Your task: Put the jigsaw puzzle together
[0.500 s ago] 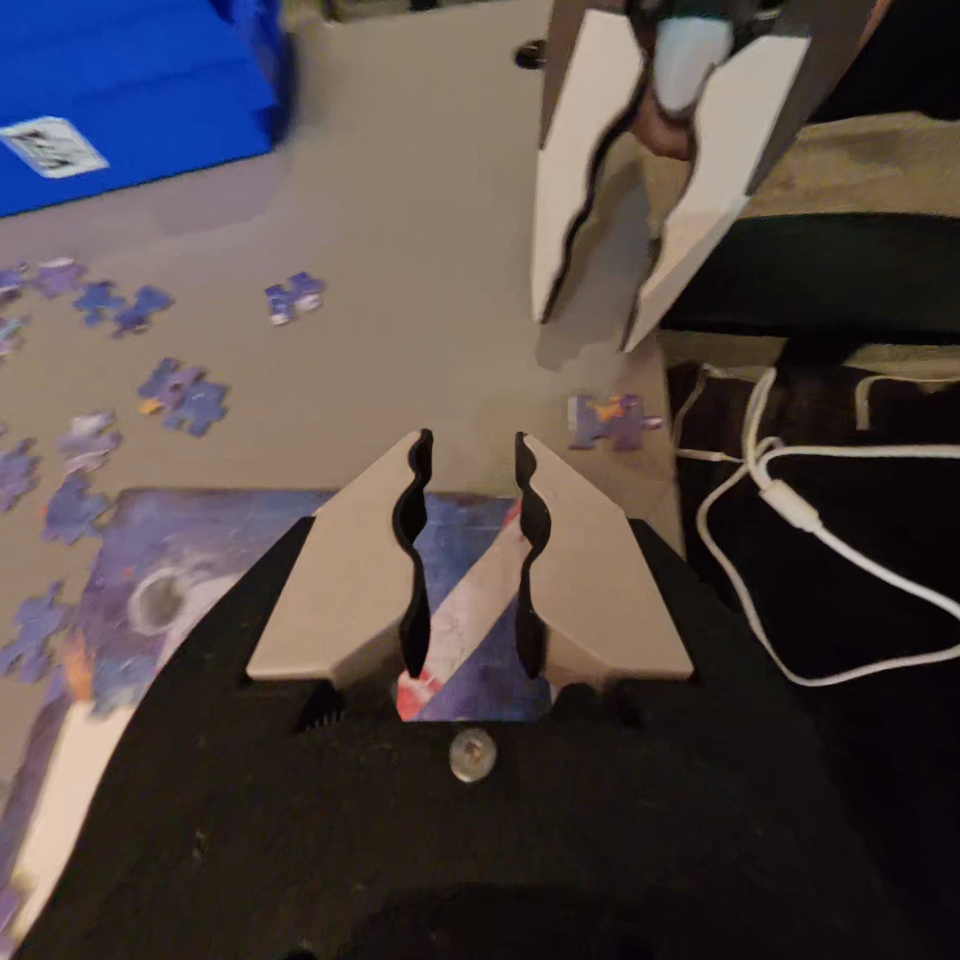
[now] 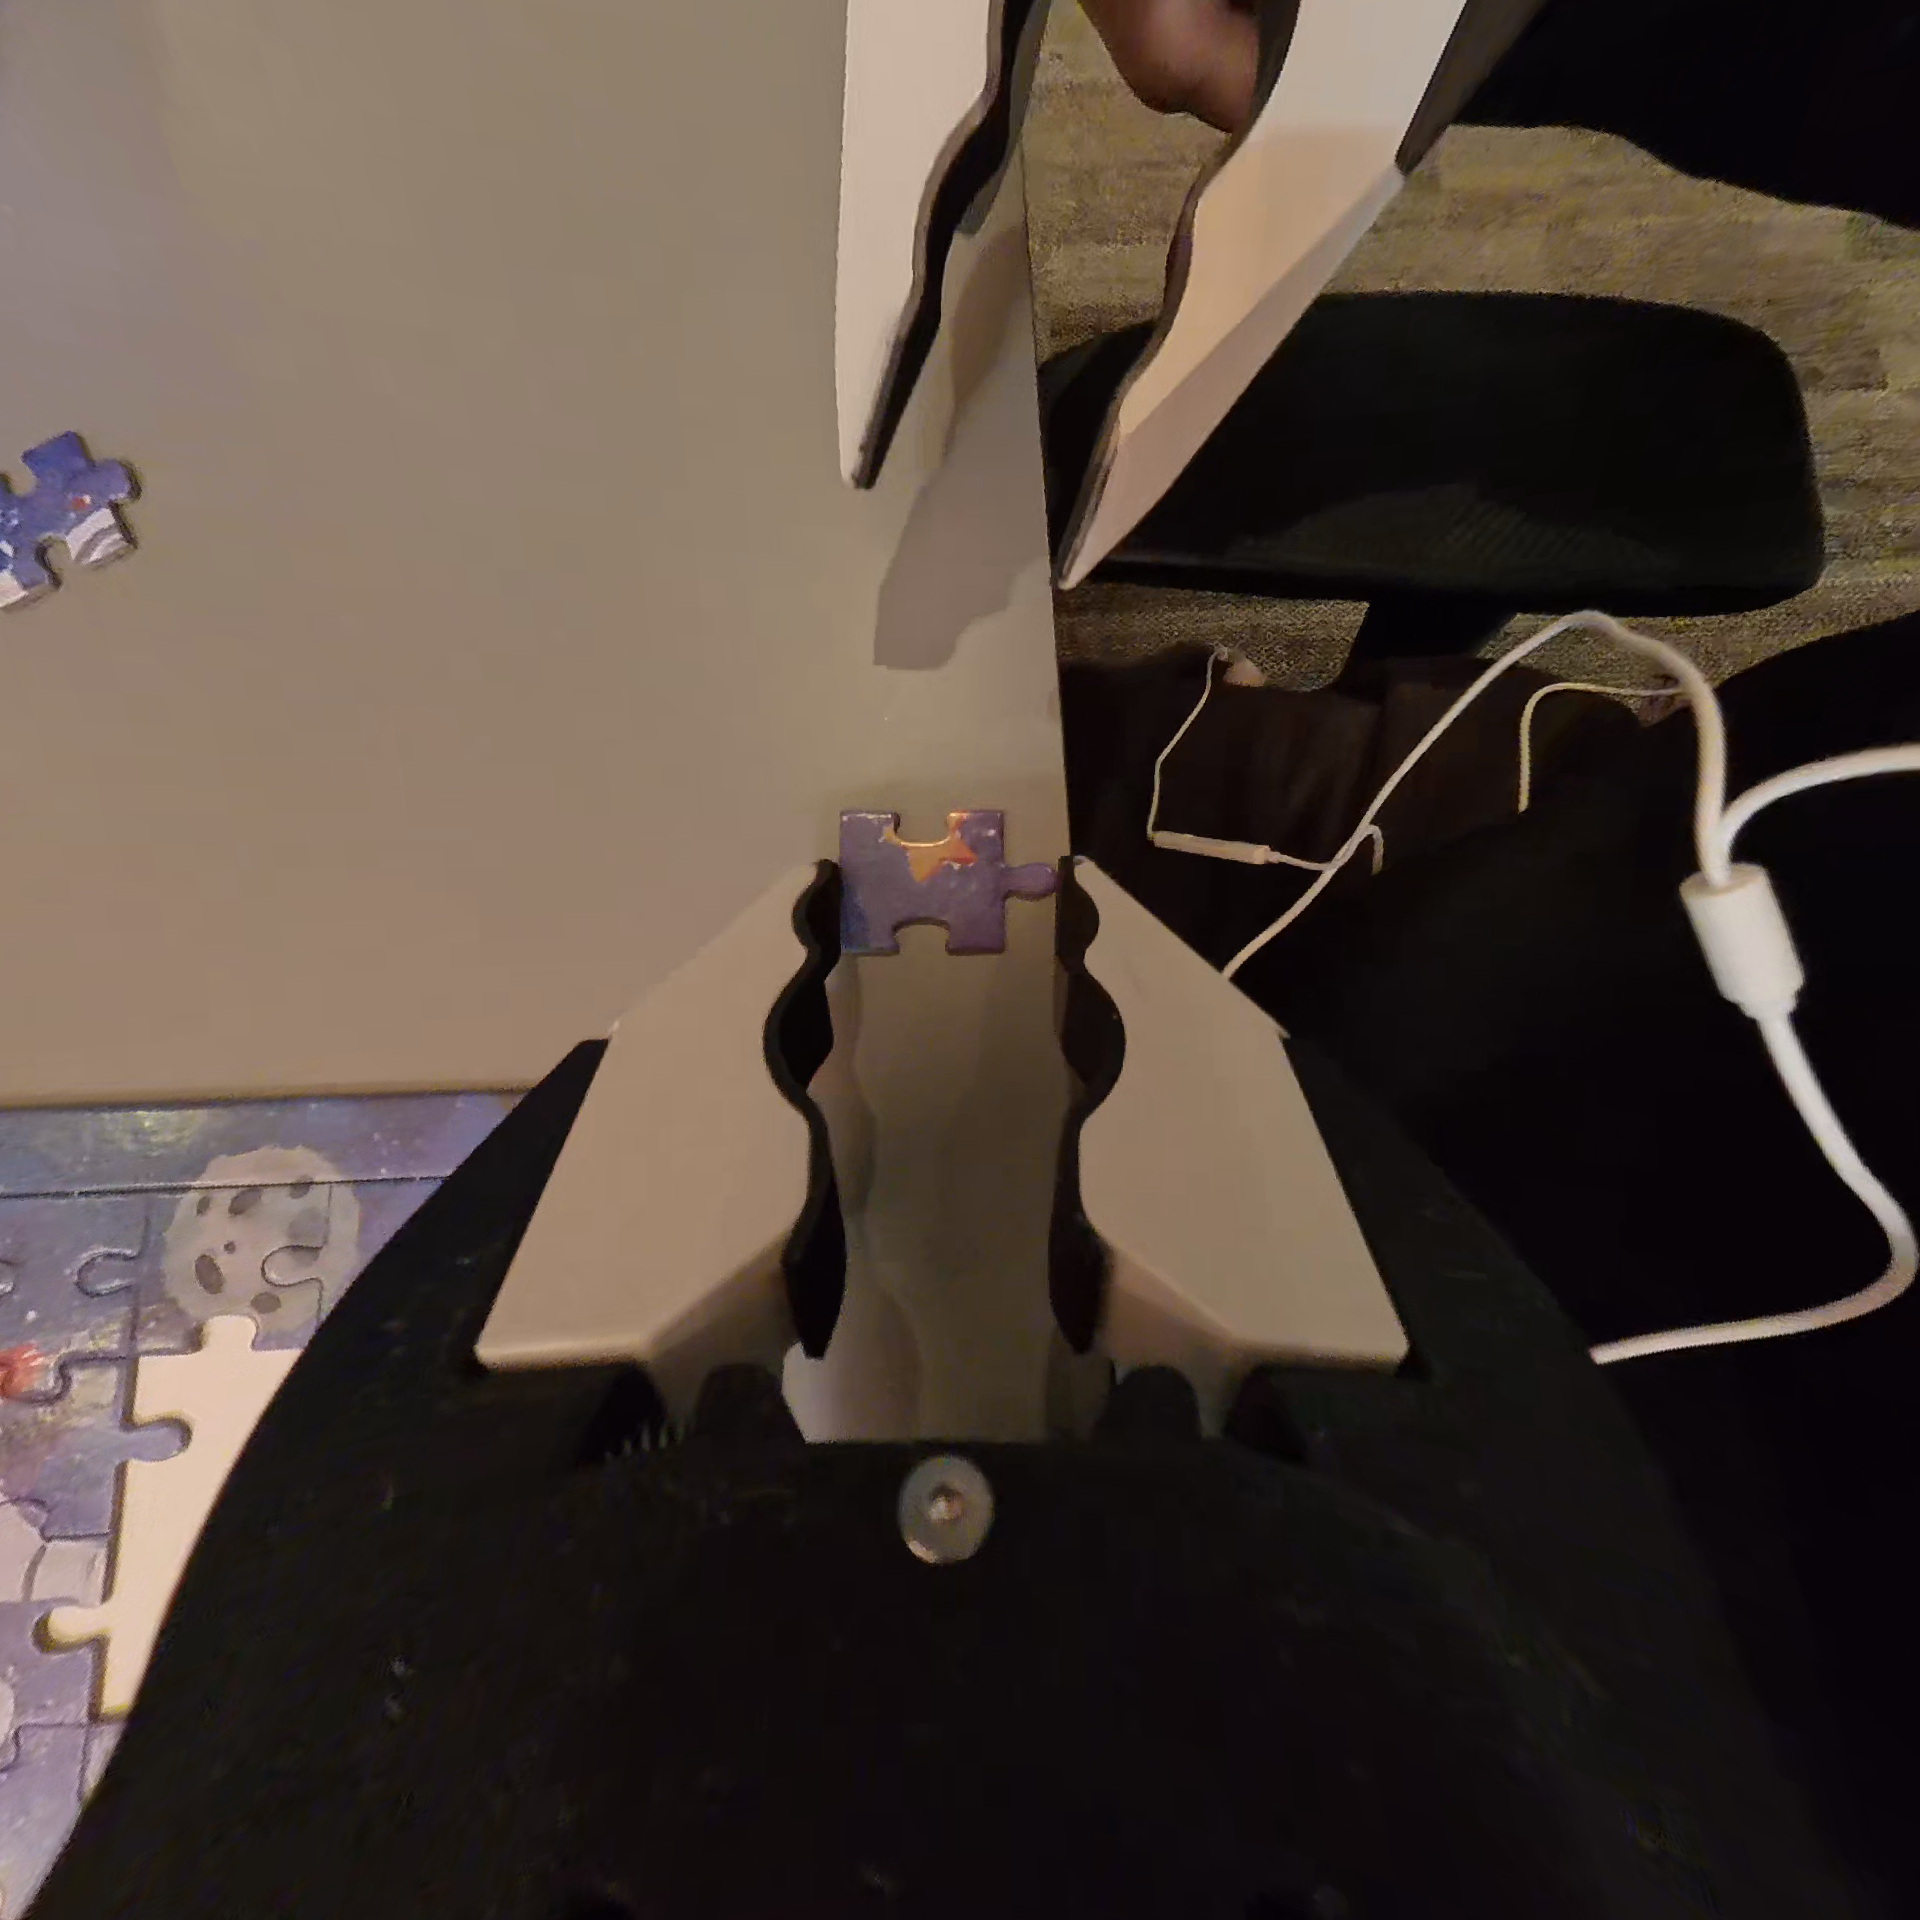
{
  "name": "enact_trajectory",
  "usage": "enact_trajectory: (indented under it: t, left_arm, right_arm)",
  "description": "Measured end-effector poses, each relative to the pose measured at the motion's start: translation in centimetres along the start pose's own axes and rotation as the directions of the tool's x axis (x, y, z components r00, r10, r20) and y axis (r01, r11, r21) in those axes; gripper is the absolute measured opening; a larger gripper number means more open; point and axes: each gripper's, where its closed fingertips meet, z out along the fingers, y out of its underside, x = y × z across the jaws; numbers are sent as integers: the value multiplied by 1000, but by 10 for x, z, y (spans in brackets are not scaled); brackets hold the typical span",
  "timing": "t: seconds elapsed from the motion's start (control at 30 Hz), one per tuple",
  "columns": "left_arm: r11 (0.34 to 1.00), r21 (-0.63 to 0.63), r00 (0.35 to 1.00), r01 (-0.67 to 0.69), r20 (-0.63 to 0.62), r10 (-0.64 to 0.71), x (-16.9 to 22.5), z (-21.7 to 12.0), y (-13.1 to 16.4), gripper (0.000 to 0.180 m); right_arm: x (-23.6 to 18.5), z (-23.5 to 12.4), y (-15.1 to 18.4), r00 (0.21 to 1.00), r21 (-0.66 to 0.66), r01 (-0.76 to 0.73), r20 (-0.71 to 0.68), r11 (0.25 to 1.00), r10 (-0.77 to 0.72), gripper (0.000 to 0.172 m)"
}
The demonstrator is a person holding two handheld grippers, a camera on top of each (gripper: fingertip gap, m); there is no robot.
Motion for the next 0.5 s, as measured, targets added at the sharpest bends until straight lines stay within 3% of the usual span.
enact_trajectory:
  t: [0.5]
  left_arm:
    - [997, 62, 998, -38, 54, 35, -4, -20, -2, 41]
  right_arm:
    - [7, -1, -5, 1000, 16, 4, -22, 1000, -4, 32]
